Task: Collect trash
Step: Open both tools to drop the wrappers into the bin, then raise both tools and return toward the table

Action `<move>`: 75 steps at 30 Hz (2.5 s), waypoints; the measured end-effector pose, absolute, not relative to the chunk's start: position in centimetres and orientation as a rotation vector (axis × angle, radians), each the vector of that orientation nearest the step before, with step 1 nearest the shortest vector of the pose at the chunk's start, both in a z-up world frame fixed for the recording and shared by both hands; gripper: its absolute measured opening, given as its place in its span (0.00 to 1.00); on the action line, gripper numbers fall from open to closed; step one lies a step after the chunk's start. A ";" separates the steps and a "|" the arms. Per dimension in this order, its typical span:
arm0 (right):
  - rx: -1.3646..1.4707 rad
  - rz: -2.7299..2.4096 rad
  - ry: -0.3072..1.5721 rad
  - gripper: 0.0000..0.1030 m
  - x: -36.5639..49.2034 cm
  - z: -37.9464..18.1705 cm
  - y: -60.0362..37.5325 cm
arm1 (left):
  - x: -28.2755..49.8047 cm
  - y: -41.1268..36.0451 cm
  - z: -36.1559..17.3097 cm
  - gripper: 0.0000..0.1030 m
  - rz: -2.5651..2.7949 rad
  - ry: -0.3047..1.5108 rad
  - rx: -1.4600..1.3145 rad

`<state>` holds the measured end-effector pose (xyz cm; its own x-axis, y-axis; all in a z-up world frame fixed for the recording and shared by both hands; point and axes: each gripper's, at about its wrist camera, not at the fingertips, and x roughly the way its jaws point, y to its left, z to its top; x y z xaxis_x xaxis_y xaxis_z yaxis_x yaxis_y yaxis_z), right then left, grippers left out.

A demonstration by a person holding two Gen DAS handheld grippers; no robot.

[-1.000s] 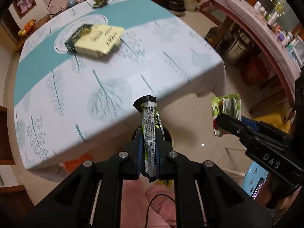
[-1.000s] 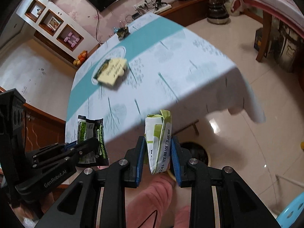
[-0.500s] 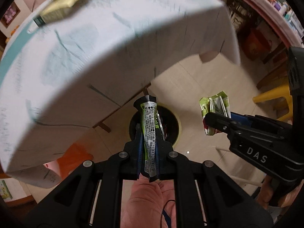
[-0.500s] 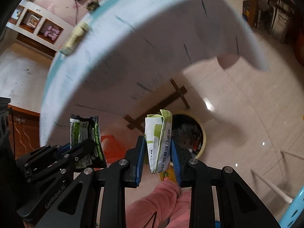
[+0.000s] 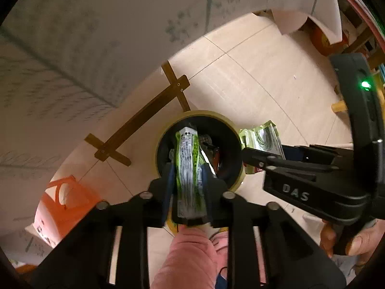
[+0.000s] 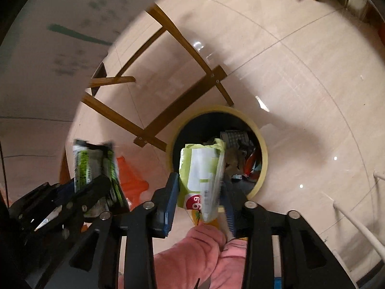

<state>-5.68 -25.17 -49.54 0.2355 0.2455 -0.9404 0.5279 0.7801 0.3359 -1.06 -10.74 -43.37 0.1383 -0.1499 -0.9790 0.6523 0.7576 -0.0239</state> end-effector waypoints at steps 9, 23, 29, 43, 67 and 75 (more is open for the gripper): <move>0.699 -0.212 1.354 0.55 -6.0 -53.6 -25.8 | -1.2 -11.4 -46.4 0.35 -0.597 1.330 0.508; 0.665 -0.212 1.274 0.55 -7.8 -44.2 -24.8 | -2.4 -8.7 -38.6 0.35 -0.561 1.278 0.498; 0.632 -0.196 1.212 0.55 -8.7 -34.8 -23.6 | -3.7 -6.7 -30.9 0.35 -0.559 1.263 0.479; 0.533 -0.127 1.046 0.58 -10.5 -14.7 -21.3 | -5.2 -4.5 -12.9 0.43 -0.536 1.086 0.371; 0.352 0.004 0.858 0.69 -9.7 0.4 -19.2 | -4.0 0.2 1.0 0.55 -0.351 0.892 0.207; 0.287 0.052 0.867 0.82 -4.1 0.8 -18.7 | -1.1 1.7 1.2 0.63 -0.299 0.900 0.156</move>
